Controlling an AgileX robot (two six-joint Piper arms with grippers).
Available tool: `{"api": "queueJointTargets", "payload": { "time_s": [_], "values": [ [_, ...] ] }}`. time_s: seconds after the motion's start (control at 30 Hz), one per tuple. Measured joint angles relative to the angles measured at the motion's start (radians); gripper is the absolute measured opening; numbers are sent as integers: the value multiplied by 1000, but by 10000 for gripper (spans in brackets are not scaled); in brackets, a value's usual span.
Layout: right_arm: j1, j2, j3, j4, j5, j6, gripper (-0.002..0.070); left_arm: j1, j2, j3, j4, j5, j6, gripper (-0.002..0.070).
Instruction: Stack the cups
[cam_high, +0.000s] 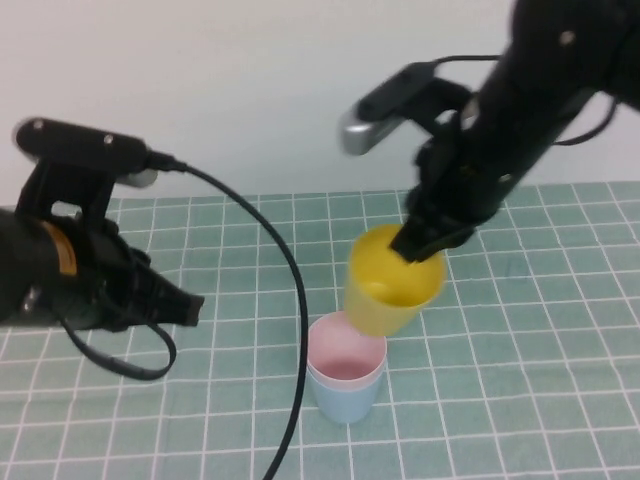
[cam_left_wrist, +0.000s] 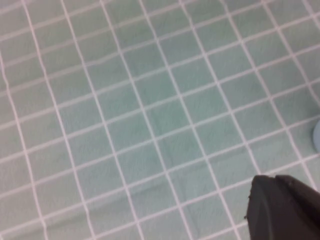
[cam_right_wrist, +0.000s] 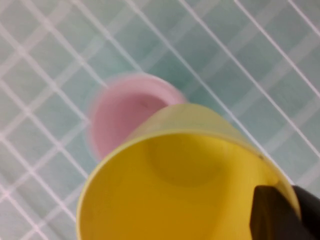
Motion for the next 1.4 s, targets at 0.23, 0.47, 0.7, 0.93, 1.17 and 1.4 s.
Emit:
{"api": "queueJointTargets", "payload": {
  "time_s": [0.23, 0.47, 0.7, 0.93, 1.17, 1.4],
  "values": [
    [90, 34, -7, -30, -19, 18, 25, 0, -4, 48, 54, -17, -65, -1],
    [90, 89, -7, -42, -26, 38, 25, 0, -4, 48, 54, -23, -65, -1],
    [90, 111, -7, -38, -36, 38, 27, 0, -4, 48, 54, -38, -65, -1],
    [90, 113, -7, -27, -43, 41, 167, 0, -4, 48, 54, -98, -86, -1],
    [90, 95, -77, -26, -29, 83, 219, 0, -9, 51, 57, -128, -90, -1],
    [90, -49, -96, -36, -21, 142, 92, 0, -125, 137, 105, -257, -130, -1]
  ]
}}
